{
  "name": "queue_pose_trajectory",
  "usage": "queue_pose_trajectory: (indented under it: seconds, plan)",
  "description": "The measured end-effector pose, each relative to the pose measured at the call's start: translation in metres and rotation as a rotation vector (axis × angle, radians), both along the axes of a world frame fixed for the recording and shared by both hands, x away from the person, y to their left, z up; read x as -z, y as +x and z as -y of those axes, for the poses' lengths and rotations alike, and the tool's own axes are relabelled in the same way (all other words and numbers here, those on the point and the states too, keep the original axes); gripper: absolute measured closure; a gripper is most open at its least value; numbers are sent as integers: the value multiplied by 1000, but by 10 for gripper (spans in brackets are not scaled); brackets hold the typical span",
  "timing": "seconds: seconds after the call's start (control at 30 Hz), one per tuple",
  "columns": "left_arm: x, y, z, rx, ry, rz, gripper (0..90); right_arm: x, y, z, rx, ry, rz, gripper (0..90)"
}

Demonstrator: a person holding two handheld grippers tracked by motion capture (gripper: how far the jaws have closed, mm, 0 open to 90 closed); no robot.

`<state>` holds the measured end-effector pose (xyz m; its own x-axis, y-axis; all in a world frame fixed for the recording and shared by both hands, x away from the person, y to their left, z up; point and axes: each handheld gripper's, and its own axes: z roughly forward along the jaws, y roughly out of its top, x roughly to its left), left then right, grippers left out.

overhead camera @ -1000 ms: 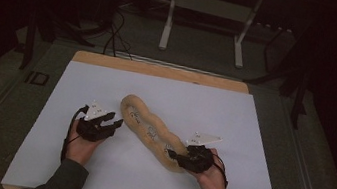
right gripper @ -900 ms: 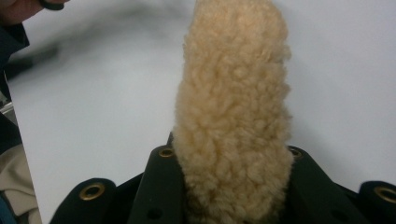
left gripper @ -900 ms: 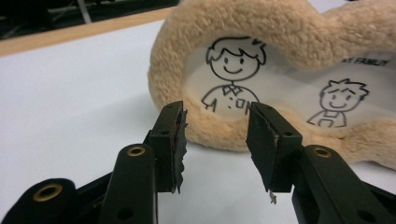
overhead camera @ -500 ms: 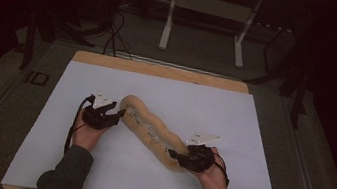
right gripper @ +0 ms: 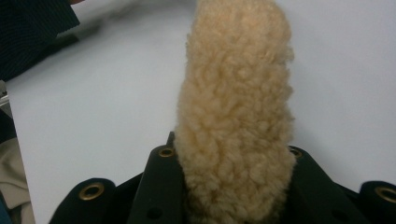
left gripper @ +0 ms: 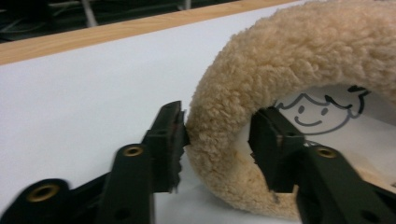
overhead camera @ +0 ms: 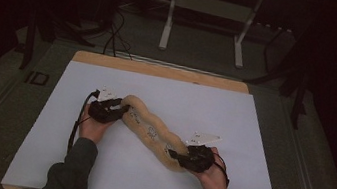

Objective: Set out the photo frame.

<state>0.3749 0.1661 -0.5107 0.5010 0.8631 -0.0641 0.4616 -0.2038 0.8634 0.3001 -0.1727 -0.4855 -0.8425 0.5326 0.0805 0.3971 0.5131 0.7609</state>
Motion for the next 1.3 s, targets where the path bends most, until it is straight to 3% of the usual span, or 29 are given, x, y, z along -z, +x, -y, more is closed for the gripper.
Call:
queue_pose_trajectory:
  seconds: [0.23,0.57,0.73,0.97,1.2,1.3]
  plan:
    - [3,4,-3,3,-20,-33,645,-1,0,-1,-5,-18,2,728]
    - [2,3,3,-27,13,-47,723,-2,3,0,6,-25,-15,726]
    - [2,3,4,-38,12,-53,725,-1,-1,-1,50,-41,0,693]
    - [1,2,6,-58,14,-59,727,4,-8,4,131,-39,-22,610]
    - [0,1,6,-63,18,-63,727,10,-12,6,174,-45,-33,552]
    - [0,0,5,-70,13,-66,727,11,-13,8,208,-24,-54,546]
